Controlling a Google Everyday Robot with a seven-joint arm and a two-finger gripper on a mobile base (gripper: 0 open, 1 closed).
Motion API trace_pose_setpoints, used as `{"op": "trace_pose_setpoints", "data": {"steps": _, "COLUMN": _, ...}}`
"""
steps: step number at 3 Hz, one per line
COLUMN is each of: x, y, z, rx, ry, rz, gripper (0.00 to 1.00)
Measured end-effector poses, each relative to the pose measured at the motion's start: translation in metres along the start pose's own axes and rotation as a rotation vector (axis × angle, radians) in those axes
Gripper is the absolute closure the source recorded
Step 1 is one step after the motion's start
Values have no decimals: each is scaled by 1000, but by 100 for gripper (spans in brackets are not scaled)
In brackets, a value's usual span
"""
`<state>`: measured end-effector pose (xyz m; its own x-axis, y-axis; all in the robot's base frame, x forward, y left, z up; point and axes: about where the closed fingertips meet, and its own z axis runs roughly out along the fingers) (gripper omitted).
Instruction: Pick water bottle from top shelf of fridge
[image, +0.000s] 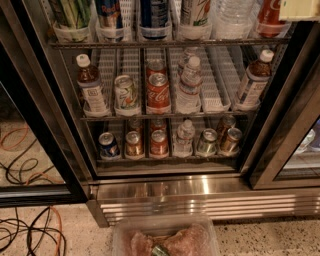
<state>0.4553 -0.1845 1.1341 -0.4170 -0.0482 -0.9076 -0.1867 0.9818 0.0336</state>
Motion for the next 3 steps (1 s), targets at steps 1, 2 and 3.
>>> {"op": "trace_pose_setpoints", "data": {"steps": 1, "x": 0, "y": 0, "z": 0, "rx": 0, "ry": 0, "rz": 0, "gripper": 97}}
{"op": "trace_pose_setpoints", "data": {"steps": 2, "x": 0, "y": 0, "z": 0, "rx": 0, "ry": 0, "rz": 0, "gripper": 100}}
{"op": "trace_pose_setpoints", "data": {"steps": 3, "x": 0, "y": 0, "z": 0, "rx": 0, "ry": 0, "rz": 0, "gripper": 100}}
